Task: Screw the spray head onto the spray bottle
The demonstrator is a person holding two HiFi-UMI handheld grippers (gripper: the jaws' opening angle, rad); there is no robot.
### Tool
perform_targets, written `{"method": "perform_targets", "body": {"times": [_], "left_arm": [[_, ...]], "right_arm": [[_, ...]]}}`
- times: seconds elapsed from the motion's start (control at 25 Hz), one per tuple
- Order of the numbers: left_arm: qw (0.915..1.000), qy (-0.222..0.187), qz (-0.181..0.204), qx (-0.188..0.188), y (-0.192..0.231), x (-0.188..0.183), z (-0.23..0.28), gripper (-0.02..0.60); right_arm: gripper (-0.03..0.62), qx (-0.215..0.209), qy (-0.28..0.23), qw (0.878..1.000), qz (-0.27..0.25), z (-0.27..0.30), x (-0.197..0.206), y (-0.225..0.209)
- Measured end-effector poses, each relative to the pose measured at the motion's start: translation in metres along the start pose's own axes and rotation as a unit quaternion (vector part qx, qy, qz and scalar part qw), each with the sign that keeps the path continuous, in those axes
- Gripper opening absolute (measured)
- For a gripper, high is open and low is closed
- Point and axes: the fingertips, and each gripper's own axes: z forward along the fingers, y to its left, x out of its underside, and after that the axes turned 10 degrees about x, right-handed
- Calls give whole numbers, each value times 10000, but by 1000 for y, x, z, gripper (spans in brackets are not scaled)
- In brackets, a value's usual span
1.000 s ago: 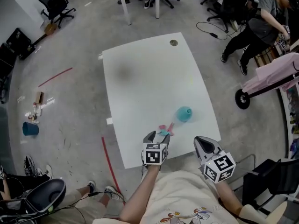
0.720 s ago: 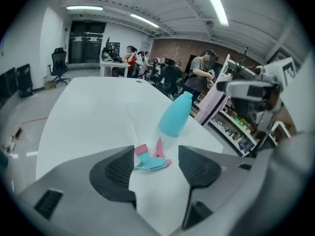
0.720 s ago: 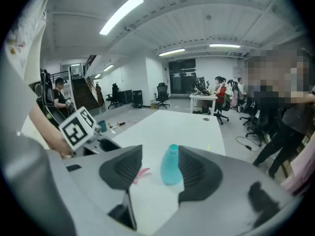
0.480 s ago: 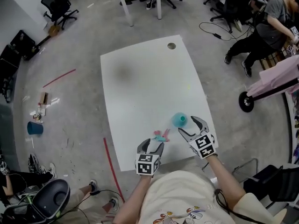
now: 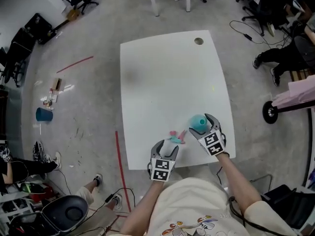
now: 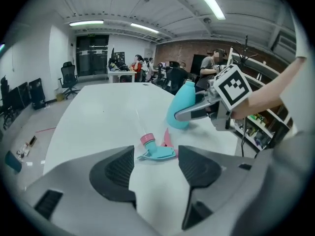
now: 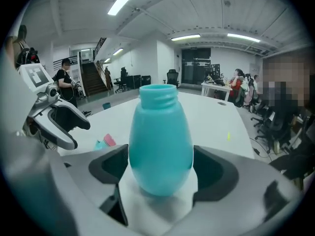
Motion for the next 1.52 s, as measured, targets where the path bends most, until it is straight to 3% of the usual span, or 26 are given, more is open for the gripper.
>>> {"method": "perform_targets", "body": {"times": [0.2,0.44,0.64,0.76,1.04,1.24,1.4,1.52], "left_arm": [[9996,-160,-221,60,3,5,-11,265],[9999,-128,-31,111,-2,4,-12,265],[9993,-241,161,222,-5,-2,-15,265],[9990,-306,270,198,-3,-10,-19,265],[9983,-372,368,260,-2,-12,-26,265],[9974,-560,305,325,2,-18,-46,265],[9967,-729,68,362,6,-15,-61,265],[9968,-718,102,346,13,-12,-66,265]], "right_arm": [[394,-192,63,9998,-21,6,-4,7],[391,-547,95,9980,-296,1,-5,36],[391,-704,70,9974,-141,2,-6,44],[388,-802,178,9955,-475,0,-1,52],[391,-410,-3,9983,-406,-23,-7,34],[391,227,-751,9962,-373,-95,-62,18],[390,-172,-1262,9852,-1150,-140,-101,74],[390,-694,-859,9747,-1942,-119,-88,124]]}}
